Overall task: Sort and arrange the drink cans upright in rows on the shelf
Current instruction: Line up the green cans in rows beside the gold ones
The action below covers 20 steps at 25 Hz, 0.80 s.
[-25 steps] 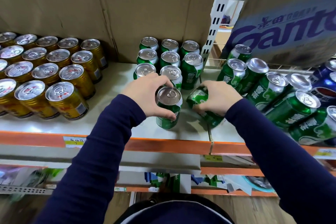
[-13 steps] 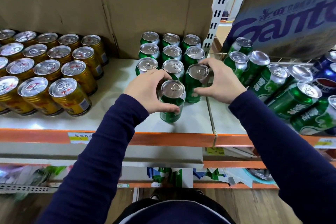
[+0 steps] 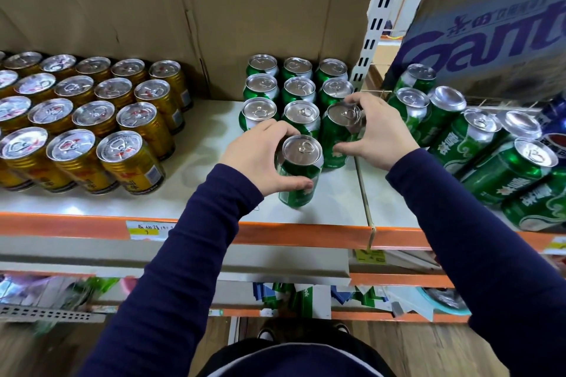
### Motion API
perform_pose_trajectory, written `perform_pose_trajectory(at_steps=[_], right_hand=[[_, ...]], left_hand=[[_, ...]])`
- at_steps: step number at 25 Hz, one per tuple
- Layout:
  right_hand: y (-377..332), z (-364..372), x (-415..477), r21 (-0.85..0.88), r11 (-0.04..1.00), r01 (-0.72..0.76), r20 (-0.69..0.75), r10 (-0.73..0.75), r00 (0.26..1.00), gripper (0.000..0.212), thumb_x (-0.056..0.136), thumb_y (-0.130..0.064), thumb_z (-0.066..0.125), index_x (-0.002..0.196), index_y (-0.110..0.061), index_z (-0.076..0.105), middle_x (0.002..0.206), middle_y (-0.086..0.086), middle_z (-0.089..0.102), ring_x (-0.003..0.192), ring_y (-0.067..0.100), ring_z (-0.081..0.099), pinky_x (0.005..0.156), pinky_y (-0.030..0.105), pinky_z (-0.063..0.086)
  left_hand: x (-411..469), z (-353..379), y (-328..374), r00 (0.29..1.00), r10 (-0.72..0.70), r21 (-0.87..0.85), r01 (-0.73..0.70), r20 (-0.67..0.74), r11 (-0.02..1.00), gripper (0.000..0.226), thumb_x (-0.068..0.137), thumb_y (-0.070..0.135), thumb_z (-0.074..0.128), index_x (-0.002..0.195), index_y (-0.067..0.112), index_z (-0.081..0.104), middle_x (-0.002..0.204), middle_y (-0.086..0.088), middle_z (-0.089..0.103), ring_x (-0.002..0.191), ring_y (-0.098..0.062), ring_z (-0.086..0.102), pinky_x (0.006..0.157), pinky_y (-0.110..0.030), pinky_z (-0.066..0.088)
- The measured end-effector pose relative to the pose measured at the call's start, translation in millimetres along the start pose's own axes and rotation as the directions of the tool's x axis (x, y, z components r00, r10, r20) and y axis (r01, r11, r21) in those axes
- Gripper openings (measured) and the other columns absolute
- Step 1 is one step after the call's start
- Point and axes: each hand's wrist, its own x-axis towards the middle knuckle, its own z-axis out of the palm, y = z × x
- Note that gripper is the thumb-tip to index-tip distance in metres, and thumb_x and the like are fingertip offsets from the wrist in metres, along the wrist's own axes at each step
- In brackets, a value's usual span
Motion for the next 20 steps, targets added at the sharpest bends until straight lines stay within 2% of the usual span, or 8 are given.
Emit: perform_pose_trajectory(at_steps=[5,7,11,13,16,18,20], right_hand=[[-1.0,4.3,1.5,0.01,1.0,-0.021,-0.011,0.021,1.0,0.08,0.064,-0.026,0.083,0.133,-0.017,0.043,0.133,0.005,0.049,0.119,0.022,0.046,0.091,0.02,0.031],[-1.9,4.5,-2.2,0.025,0.999,-0.028,-0.011,0.028,1.0,0.081,0.066,-0.025,0.083,0.135,-0.018,0.041,0.133,0.005,0.048,0.117,0.021,0.047,0.092,0.02,0.032],[-2.3,6.8,-12.3,0.143,0.983,-0.118,-0.037,0.124,0.992,0.088,0.063,-0.029,0.086,0.134,-0.018,0.037,0.119,0.007,0.056,0.104,0.023,0.056,0.089,0.033,0.046],[-2.1,11.1,-20.6,0.161,0.975,-0.155,-0.031,0.162,0.986,0.087,0.066,-0.028,0.085,0.136,-0.014,0.036,0.123,0.009,0.056,0.109,0.024,0.055,0.09,0.028,0.043],[2.0,25.7,-42.0,0.111,0.971,-0.21,0.023,0.209,0.978,0.069,0.078,-0.026,0.076,0.132,-0.005,0.04,0.129,0.013,0.053,0.118,0.028,0.05,0.089,0.025,0.036],[7.7,41.0,-63.2,0.021,0.973,-0.231,0.047,0.23,0.972,0.052,0.084,-0.024,0.068,0.125,-0.002,0.046,0.122,0.016,0.055,0.114,0.032,0.05,0.086,0.028,0.037],[14.5,55.8,-80.7,-0.094,0.981,-0.172,0.028,0.175,0.984,0.04,0.086,-0.021,0.063,0.12,-0.002,0.054,0.113,0.018,0.057,0.109,0.035,0.049,0.088,0.033,0.037]], left_hand=[[-2.2,1.0,1.9,1.0,-0.004,-0.004,0.004,-0.03,1.0,0.077,0.048,0.072,0.061,0.109,0.026,0.055,0.104,0.008,0.057,0.093,-0.01,0.052,0.081,-0.034,0.048],[-5.9,3.8,6.1,0.998,-0.026,-0.015,0.025,-0.05,1.0,0.076,0.05,0.069,0.068,0.111,0.025,0.054,0.106,0.009,0.054,0.093,-0.009,0.051,0.082,-0.031,0.047],[-12.2,13.0,11.8,0.982,-0.115,-0.065,0.107,-0.149,0.992,0.073,0.053,0.059,0.079,0.107,0.017,0.054,0.102,0.007,0.053,0.09,-0.008,0.046,0.077,-0.02,0.038],[-14.5,9.8,13.2,0.977,-0.131,-0.073,0.12,-0.168,0.99,0.069,0.053,0.055,0.082,0.103,0.015,0.057,0.099,0.003,0.058,0.089,-0.011,0.049,0.075,-0.019,0.037],[-23.0,-6.0,9.7,0.972,-0.156,-0.077,0.145,-0.175,0.986,0.066,0.05,0.055,0.083,0.098,0.015,0.06,0.096,0.002,0.061,0.086,-0.012,0.054,0.076,-0.021,0.042],[-30.5,-17.5,2.7,0.953,-0.199,-0.044,0.194,-0.228,0.98,0.064,0.049,0.058,0.083,0.09,0.015,0.059,0.09,0.002,0.06,0.08,-0.014,0.054,0.072,-0.027,0.046],[-35.5,-24.1,-5.9,0.921,-0.254,0.036,0.277,-0.296,0.96,0.065,0.049,0.064,0.079,0.085,0.016,0.053,0.087,0.002,0.055,0.078,-0.014,0.05,0.066,-0.027,0.041]])
